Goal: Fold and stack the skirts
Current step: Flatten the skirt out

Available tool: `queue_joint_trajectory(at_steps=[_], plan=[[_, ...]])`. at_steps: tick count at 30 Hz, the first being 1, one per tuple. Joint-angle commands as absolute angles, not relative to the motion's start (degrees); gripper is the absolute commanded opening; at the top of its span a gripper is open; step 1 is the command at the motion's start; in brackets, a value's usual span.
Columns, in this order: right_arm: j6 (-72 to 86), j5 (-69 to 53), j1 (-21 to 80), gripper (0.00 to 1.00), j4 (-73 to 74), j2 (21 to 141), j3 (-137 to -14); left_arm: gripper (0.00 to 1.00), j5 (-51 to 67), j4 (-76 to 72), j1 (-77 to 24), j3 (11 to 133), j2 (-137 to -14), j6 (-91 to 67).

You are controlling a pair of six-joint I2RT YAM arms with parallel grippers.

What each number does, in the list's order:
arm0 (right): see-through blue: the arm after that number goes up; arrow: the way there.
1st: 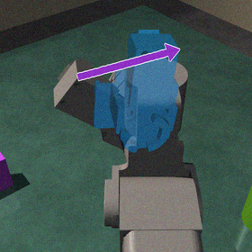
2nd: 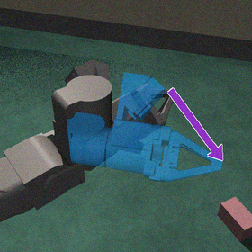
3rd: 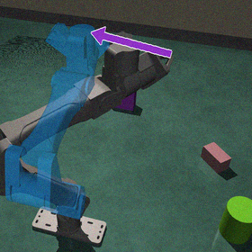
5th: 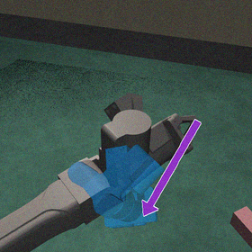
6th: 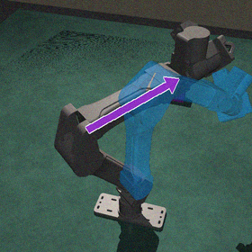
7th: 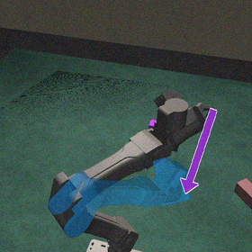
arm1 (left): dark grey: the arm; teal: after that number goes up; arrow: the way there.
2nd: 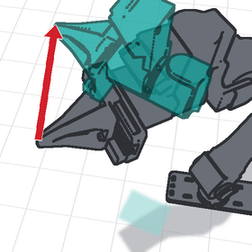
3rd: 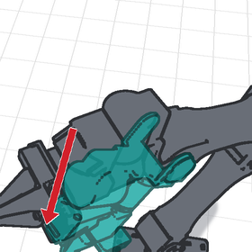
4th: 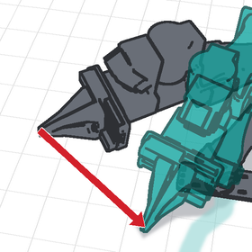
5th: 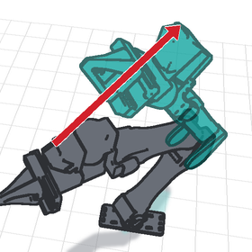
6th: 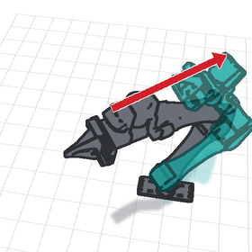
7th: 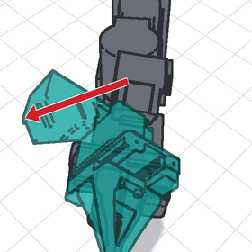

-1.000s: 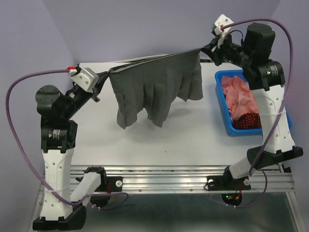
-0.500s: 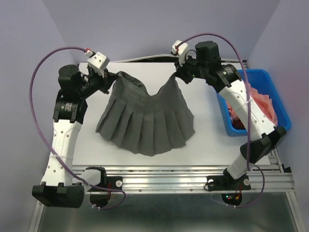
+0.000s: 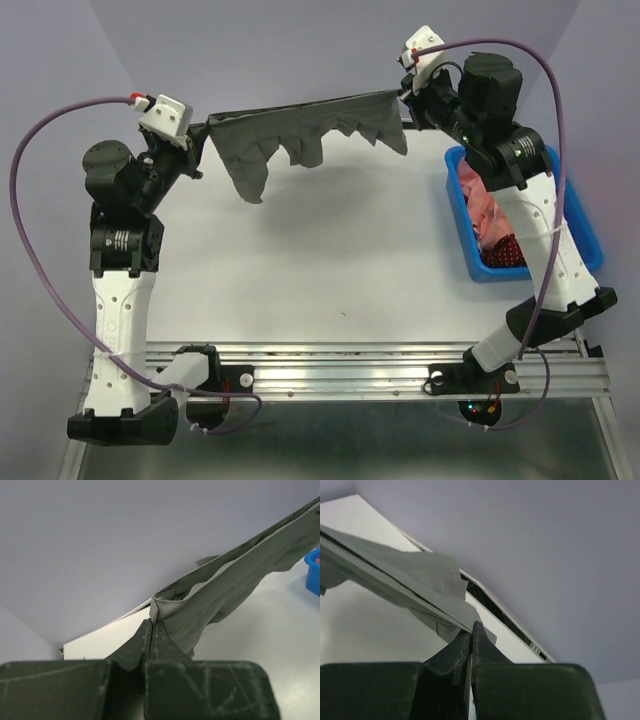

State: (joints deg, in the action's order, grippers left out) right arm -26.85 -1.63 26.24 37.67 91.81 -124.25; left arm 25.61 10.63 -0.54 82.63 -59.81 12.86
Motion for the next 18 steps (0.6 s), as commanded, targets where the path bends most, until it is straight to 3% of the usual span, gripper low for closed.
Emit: queue_joint_trajectory(at_steps=[1, 10, 18], plan=[[-29.71, 2.03, 24.79, 0.01, 34.71, 86.14, -115.87, 0.00, 24.41, 7.56, 0.97, 77.88, -53.72, 16.34], [-28.56, -1.14, 24.79, 0.01, 41.13, 77.96, -109.95, 0.00, 29.62, 13.18, 1.05, 71.46, -43.51, 16.87], [-28.92, -0.18, 24.79, 0.01, 38.06, 81.73, -110.21, 0.00, 29.88, 11.09, 1.05, 71.45, -47.98, 15.38]])
